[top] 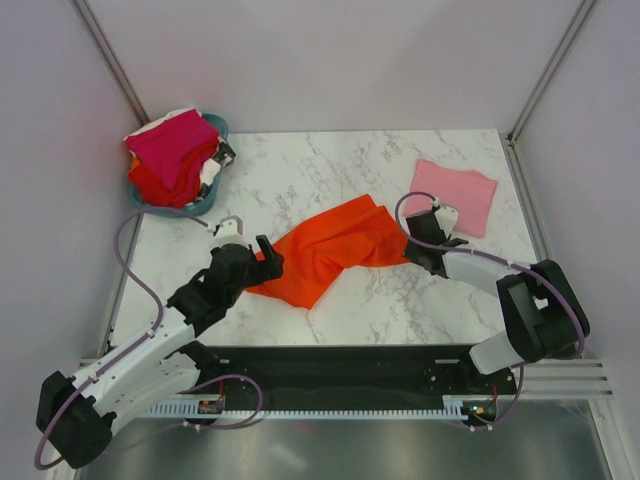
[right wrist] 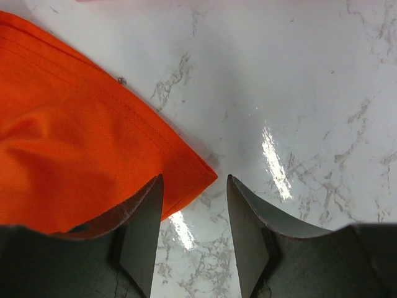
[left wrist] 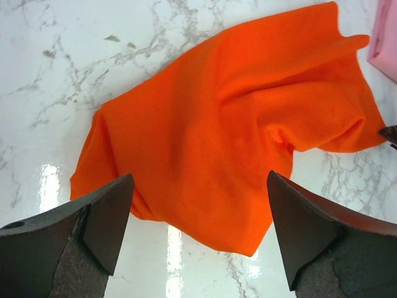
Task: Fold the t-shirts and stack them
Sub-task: Move the tshirt to the center of the board, then flatten the tshirt out
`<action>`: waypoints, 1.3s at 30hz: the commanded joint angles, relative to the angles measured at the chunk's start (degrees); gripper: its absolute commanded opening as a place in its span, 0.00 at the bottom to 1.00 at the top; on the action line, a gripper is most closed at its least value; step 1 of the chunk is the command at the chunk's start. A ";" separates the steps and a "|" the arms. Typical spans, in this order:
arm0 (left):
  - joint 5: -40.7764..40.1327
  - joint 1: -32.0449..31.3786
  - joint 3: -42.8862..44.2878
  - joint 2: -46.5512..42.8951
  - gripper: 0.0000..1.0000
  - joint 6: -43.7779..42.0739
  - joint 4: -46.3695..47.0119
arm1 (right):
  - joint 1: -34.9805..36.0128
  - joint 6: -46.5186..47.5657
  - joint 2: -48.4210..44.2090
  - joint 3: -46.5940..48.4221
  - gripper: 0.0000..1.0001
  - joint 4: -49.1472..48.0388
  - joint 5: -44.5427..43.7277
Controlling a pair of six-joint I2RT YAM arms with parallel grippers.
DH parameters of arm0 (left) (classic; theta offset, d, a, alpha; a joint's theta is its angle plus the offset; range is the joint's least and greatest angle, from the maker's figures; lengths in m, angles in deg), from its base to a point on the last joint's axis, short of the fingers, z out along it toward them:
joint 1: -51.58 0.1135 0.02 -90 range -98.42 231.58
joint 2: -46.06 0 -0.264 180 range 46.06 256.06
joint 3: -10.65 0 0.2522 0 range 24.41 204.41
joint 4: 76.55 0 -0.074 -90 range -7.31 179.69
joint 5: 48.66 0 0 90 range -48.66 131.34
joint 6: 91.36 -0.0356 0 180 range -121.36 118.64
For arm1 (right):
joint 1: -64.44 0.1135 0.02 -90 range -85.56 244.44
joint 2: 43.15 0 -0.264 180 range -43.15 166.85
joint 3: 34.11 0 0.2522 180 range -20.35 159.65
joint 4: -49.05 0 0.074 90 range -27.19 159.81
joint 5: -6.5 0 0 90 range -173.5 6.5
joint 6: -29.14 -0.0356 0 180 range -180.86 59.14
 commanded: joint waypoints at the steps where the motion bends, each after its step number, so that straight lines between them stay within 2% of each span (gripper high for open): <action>1: -5.72 0.50 -0.92 0.01 0.96 5.39 -2.53 | -0.46 -0.03 1.40 1.52 0.53 -1.68 -0.09; 6: -7.74 0.67 -2.68 1.42 0.96 9.09 -4.99 | -0.90 -0.20 3.25 1.17 0.45 -2.82 0.96; 8: -8.27 0.76 -3.47 1.51 0.96 10.41 -5.34 | -1.34 -0.29 3.51 0.99 0.37 -3.52 2.10; 10: -8.36 0.67 -4.61 1.77 0.96 11.20 -5.69 | -2.22 0.14 2.90 -0.15 0.22 -5.01 3.77; 11: -8.27 0.76 -4.97 1.77 0.95 11.55 -5.78 | -2.48 0.06 2.46 -0.67 0.09 -6.50 5.17; 13: -7.66 0.67 -6.20 1.42 0.95 12.60 -5.78 | -3.36 0.06 0.97 -1.82 0.00 -7.30 5.62; 18: -8.35 0.76 -8.39 0.72 0.95 14.89 -5.70 | -3.37 0.24 -6.40 -5.32 0.00 -7.92 1.94; 24: -9.49 0.67 -9.36 2.46 0.86 15.85 -1.66 | -3.45 -0.82 -14.05 -9.37 0.00 -9.94 -0.27; 28: -11.95 0.67 -8.84 6.25 0.71 21.21 -1.65 | -3.45 -0.91 -15.38 -10.08 0.00 -10.56 -0.09; 30: -12.66 0.76 -9.80 6.60 0.67 25.76 -1.39 | -3.45 -0.99 -15.47 -10.34 0.00 -10.64 -0.09; 31: -12.75 0.76 -10.06 6.08 0.60 26.84 -1.22 | -3.45 -0.91 -15.38 -10.35 0.00 -10.73 0.00; 32: -12.66 0.76 -10.33 5.64 0.57 27.54 -1.04 | -3.45 -0.91 -15.12 -10.43 0.00 -10.82 0.17; 39: -13.28 2.59 -14.54 -5.34 0.53 30.10 0.10 | -3.45 -0.82 -14.59 -10.70 0.00 -10.91 0.35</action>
